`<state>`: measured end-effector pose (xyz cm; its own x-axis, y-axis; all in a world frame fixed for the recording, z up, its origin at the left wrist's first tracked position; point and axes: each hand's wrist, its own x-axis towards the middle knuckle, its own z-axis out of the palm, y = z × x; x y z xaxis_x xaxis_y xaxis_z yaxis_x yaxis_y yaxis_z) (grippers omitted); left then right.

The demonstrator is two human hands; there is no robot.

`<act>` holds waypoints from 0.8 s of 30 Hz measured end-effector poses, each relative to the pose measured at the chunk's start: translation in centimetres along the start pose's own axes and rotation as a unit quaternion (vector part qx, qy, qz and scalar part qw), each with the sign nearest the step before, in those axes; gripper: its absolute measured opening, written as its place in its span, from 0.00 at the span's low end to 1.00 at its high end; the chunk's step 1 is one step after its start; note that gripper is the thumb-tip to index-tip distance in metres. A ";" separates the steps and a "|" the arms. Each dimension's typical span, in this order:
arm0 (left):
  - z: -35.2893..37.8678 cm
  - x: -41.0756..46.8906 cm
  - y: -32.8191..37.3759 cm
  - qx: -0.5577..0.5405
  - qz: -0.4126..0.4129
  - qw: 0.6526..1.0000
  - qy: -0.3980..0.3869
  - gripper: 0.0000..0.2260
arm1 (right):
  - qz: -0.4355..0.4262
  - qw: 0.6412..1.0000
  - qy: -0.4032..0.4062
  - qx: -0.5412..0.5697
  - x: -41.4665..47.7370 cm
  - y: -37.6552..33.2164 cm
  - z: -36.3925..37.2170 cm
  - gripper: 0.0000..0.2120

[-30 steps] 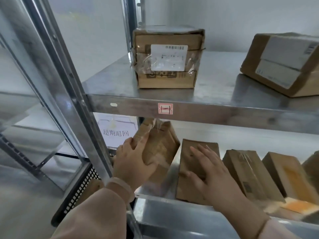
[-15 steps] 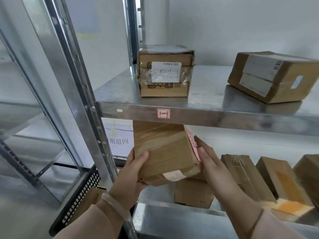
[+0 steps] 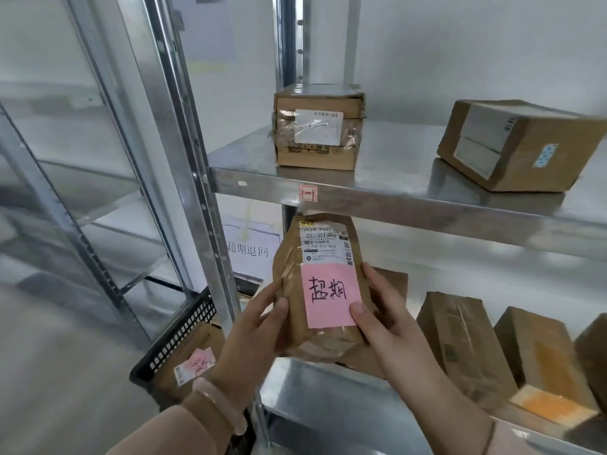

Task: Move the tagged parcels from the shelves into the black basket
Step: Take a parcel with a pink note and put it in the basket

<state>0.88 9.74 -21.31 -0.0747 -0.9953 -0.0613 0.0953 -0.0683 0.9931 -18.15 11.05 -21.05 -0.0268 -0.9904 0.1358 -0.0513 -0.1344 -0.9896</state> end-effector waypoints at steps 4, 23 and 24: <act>1.3 -4.3 1.0 -0.026 0.010 1.000 -0.014 0.19 | 0.014 0.999 -0.044 0.019 -2.1 0.3 0.0 0.29; -4.7 -13.7 -7.0 0.165 -0.005 0.976 0.143 0.18 | 0.076 0.978 -0.189 -0.038 -9.8 5.0 7.0 0.33; -6.0 -13.6 -7.2 0.183 -0.013 0.975 0.129 0.18 | 0.078 0.978 -0.188 -0.037 -9.8 5.2 8.2 0.32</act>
<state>7.13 23.35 -28.24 0.1845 -0.9808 -0.0630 -0.2669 -0.1117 0.9572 -9.99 19.74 -27.93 0.3275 -0.9432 -0.0564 -0.1487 0.0075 -0.9889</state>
